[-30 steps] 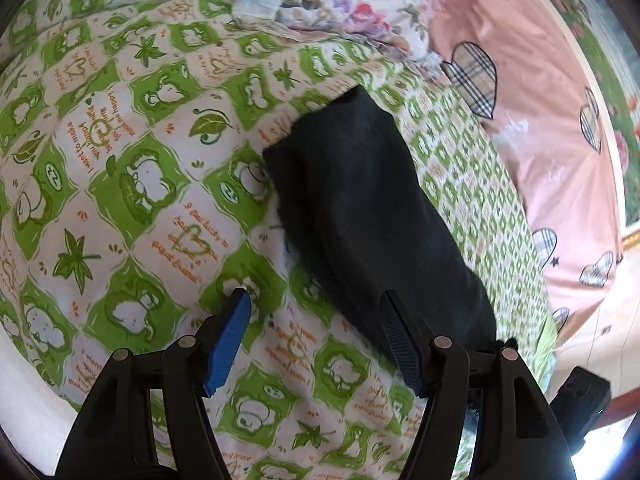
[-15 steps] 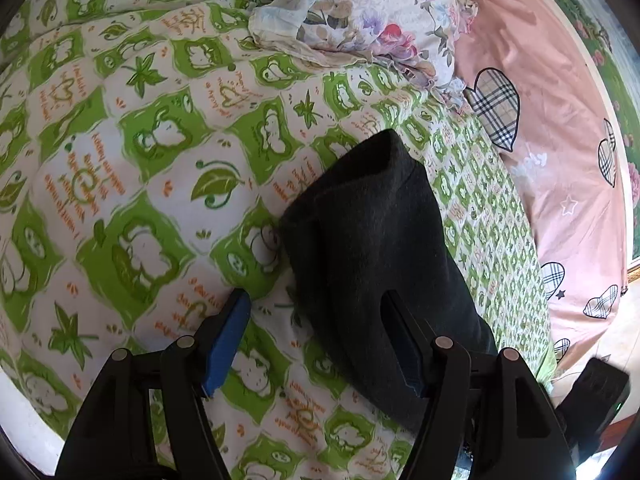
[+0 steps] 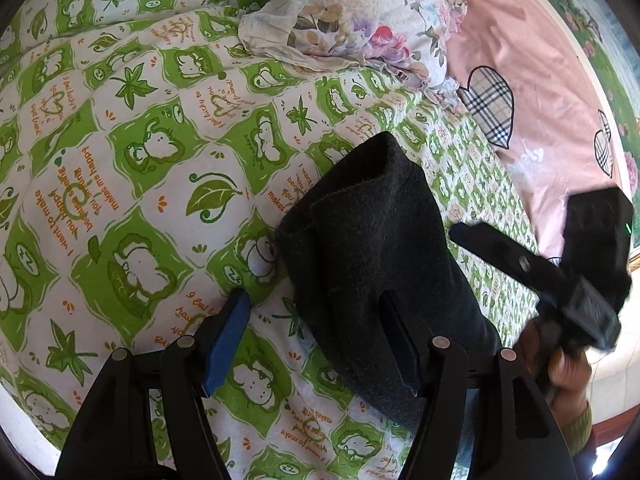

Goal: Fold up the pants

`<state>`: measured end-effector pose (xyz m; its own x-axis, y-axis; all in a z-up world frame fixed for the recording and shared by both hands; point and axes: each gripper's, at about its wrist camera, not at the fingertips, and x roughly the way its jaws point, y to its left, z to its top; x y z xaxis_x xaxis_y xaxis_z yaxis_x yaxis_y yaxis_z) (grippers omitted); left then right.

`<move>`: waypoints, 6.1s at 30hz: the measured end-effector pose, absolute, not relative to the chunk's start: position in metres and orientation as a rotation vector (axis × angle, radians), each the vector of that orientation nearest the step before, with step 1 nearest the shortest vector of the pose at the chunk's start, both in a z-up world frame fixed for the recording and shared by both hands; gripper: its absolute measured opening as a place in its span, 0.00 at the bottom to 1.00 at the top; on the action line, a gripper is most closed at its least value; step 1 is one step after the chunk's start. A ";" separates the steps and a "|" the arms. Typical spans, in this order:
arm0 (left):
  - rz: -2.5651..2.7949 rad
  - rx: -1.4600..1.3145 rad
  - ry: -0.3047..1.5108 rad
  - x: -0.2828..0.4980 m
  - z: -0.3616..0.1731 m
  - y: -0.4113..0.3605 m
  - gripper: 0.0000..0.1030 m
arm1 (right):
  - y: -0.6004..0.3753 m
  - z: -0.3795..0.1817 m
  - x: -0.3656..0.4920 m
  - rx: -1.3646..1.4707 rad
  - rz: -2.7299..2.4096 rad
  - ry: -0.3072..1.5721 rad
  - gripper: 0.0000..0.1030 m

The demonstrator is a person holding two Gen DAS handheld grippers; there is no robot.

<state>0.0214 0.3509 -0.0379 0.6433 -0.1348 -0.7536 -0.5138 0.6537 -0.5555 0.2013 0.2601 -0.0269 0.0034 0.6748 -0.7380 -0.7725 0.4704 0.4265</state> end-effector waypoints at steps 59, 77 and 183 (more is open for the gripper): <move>-0.254 -0.226 0.800 0.048 0.074 0.019 0.16 | -0.066 0.011 0.101 0.449 0.855 0.646 0.15; -0.342 -0.072 0.834 0.051 0.031 -0.039 0.18 | -0.128 -0.028 0.076 0.502 0.655 0.673 0.15; -0.169 -0.343 1.022 0.109 -0.017 0.094 0.48 | -0.116 -0.060 0.023 0.545 0.295 0.816 0.62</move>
<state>0.1088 0.0940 -0.0168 0.5151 -0.2959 -0.8045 -0.0210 0.9339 -0.3569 0.0233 -0.1158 -0.0596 0.6553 0.4500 -0.6067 -0.0425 0.8239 0.5652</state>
